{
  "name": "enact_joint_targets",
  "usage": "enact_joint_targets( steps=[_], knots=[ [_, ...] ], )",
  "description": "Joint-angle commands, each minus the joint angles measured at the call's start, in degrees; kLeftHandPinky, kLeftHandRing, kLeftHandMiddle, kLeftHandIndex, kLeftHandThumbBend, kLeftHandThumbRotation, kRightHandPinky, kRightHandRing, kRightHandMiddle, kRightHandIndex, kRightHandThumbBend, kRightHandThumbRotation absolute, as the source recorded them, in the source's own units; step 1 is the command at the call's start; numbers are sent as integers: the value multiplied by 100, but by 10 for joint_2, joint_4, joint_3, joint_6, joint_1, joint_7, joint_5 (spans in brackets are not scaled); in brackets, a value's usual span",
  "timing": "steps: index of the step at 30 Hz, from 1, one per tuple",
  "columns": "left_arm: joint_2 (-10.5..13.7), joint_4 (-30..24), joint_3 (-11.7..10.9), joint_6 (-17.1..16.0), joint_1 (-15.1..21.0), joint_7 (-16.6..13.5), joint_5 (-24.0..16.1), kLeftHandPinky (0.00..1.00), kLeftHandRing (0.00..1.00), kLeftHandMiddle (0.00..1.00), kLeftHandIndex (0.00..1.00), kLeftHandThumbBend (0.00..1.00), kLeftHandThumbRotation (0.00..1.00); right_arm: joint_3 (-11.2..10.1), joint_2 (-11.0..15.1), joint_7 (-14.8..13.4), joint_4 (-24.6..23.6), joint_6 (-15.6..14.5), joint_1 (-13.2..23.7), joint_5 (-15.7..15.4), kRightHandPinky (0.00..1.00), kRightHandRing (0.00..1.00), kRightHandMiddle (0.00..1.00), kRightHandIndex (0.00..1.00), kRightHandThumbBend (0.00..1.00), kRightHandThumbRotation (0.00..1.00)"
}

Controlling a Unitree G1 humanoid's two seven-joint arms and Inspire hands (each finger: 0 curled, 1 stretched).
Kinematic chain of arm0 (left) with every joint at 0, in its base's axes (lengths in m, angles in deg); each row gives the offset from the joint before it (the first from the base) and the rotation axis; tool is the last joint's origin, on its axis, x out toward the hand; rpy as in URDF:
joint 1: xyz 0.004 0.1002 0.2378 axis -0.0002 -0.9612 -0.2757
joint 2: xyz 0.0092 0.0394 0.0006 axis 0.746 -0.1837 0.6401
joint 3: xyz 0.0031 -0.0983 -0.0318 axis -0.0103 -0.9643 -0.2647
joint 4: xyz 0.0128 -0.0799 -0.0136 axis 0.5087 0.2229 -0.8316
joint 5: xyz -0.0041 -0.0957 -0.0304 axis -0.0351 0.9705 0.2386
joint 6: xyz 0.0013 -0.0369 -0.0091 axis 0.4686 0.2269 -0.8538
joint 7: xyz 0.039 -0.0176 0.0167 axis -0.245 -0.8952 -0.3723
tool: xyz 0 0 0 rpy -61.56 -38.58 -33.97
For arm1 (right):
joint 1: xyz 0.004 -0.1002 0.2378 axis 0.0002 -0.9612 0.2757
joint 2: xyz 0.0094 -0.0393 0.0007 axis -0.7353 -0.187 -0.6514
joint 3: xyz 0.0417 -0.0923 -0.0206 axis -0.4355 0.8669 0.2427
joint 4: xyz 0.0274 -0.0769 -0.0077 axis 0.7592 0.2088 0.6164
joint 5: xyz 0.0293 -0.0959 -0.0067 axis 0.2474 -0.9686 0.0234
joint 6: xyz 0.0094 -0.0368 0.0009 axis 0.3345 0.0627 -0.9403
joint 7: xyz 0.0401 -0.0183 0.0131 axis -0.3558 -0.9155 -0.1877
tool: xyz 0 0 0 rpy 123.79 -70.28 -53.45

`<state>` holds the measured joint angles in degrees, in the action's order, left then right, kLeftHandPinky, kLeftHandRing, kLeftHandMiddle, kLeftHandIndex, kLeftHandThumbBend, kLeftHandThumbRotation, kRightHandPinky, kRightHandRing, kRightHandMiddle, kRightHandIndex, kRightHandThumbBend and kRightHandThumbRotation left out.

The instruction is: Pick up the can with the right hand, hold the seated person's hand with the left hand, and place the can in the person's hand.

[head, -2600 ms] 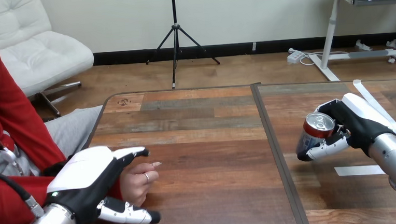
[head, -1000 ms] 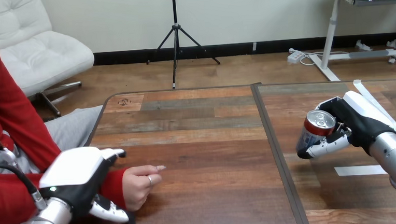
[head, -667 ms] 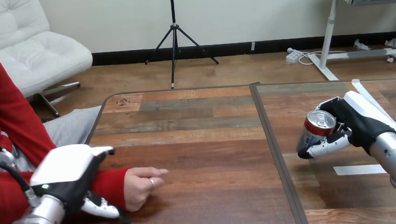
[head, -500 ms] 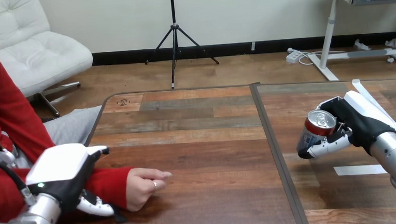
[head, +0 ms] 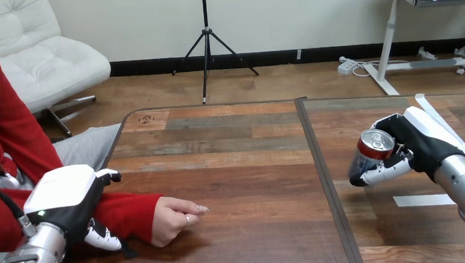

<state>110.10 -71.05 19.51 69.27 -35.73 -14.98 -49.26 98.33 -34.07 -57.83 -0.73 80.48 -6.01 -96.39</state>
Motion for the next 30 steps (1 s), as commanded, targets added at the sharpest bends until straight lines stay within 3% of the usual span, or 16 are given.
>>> enact_joint_targets(
  steps=[1,14,22,30],
  knots=[
    [5,9,4,4,30,1,12,78,78,78,78,90,8,-14,17,-1,-28,16,44,14,34,37,42,44,80,0],
    [8,7,10,4,37,9,26,70,70,71,70,90,1,-14,19,-5,-28,22,43,13,32,36,41,44,80,0],
    [10,18,14,-16,43,13,39,58,63,66,66,90,0,-17,17,2,-27,11,45,17,33,37,42,44,79,0],
    [6,24,17,-28,46,19,50,54,61,65,65,88,0,-18,15,-1,-28,13,44,17,35,38,42,45,80,0]
  ],
)
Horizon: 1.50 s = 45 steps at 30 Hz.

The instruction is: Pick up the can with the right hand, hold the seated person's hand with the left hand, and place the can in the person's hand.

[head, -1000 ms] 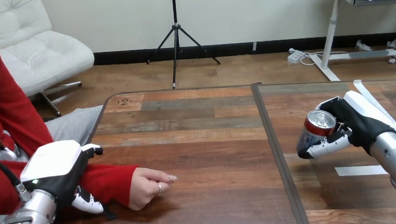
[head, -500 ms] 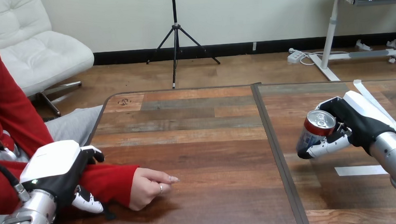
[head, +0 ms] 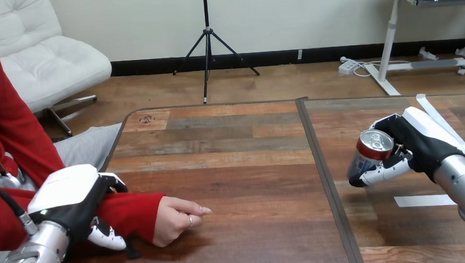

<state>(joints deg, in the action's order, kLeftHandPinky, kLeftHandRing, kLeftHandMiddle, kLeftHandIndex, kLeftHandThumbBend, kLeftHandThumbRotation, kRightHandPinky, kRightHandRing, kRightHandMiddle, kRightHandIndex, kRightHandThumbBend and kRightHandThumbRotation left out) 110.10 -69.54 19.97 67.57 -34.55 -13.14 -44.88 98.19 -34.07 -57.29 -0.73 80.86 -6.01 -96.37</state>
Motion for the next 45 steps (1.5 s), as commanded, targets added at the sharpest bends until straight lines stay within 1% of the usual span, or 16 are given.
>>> enact_joint_targets(
  steps=[1,14,18,26,27,33,38,45],
  knots=[
    [6,10,13,-13,35,0,6,53,61,65,65,88,0,-17,15,-6,-28,9,44,17,35,38,42,45,80,0],
    [0,19,28,-21,43,-3,5,54,61,65,64,89,0,-17,15,-9,-27,15,44,16,34,37,42,45,80,0],
    [-3,30,32,-30,47,-16,3,54,60,64,63,89,0,-17,15,-9,-26,13,44,15,34,37,42,45,80,0],
    [-7,41,41,-35,55,-28,-1,51,58,62,60,88,0,-18,14,-11,-27,13,43,15,35,38,42,45,80,0],
    [-8,44,43,-37,56,-34,-4,50,58,62,60,88,0,-18,14,-10,-27,11,43,15,35,38,42,45,80,0],
    [-9,57,53,-44,63,-56,-12,47,54,58,57,84,0,-19,14,-8,-28,9,42,17,35,38,42,45,80,0],
    [-13,70,57,-52,68,-73,-11,43,49,52,51,80,0,-19,14,-8,-28,10,42,17,34,37,42,45,80,0],
    [-18,80,60,-51,76,-75,-5,40,43,45,43,73,0,-18,13,-13,-28,10,41,15,34,38,42,45,80,0]
  ],
)
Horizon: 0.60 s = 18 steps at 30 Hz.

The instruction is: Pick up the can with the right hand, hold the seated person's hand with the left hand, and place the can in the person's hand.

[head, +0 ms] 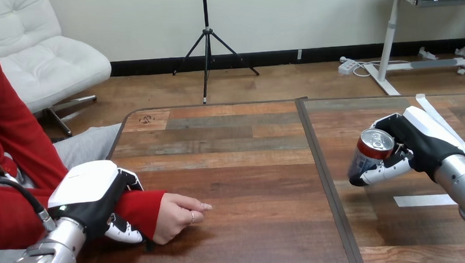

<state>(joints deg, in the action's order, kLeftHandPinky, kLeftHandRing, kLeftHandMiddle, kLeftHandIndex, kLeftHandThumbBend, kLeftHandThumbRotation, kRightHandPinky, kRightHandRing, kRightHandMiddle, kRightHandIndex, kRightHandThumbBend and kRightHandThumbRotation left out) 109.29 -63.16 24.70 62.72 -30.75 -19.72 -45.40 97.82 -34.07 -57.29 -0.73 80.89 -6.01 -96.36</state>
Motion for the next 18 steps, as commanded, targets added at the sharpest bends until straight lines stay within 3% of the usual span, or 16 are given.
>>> enact_joint_targets(
  steps=[1,18],
  knots=[
    [-11,19,13,-3,39,-10,0,39,42,44,42,72,0,-15,13,-12,-28,9,41,15,34,38,42,45,80,0],
    [-25,12,1,29,49,18,21,28,34,38,37,67,0,-15,11,-13,-28,7,41,15,34,37,42,45,80,0]
  ],
)
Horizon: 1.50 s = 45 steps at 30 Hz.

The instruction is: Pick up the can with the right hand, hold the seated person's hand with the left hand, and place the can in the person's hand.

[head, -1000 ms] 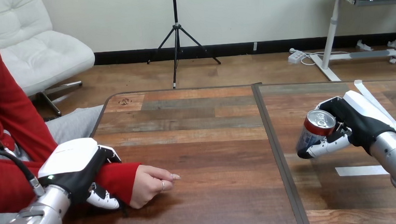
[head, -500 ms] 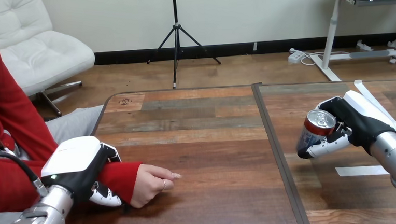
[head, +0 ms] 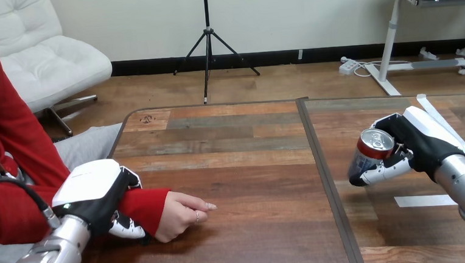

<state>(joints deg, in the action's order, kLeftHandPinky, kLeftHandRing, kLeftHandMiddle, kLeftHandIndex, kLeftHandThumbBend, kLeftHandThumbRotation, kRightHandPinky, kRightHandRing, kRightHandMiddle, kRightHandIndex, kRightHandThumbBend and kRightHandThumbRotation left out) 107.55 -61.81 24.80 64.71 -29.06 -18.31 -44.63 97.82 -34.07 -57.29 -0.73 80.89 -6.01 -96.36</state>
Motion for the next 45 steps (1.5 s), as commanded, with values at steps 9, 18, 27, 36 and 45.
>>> enact_joint_targets(
  steps=[9,18,27,36,45],
  knots=[
    [-5,-4,-6,5,34,3,30,24,29,36,36,64,0,-14,12,-15,-28,10,40,14,31,35,40,45,80,0],
    [-1,-12,-10,3,32,-1,33,20,25,33,35,62,0,-15,10,-13,-28,5,41,15,34,37,42,45,80,0],
    [4,-38,-18,14,25,3,34,18,24,33,35,61,0,-18,8,-14,-26,9,40,19,35,38,42,45,80,0],
    [4,-64,-37,-2,12,-15,56,17,23,32,34,59,0,-20,5,-10,-29,4,41,24,34,37,42,45,79,0],
    [5,-95,-52,-8,2,-30,61,18,24,32,34,61,0,-20,0,-18,-33,4,42,25,34,37,42,45,78,0]
  ],
)
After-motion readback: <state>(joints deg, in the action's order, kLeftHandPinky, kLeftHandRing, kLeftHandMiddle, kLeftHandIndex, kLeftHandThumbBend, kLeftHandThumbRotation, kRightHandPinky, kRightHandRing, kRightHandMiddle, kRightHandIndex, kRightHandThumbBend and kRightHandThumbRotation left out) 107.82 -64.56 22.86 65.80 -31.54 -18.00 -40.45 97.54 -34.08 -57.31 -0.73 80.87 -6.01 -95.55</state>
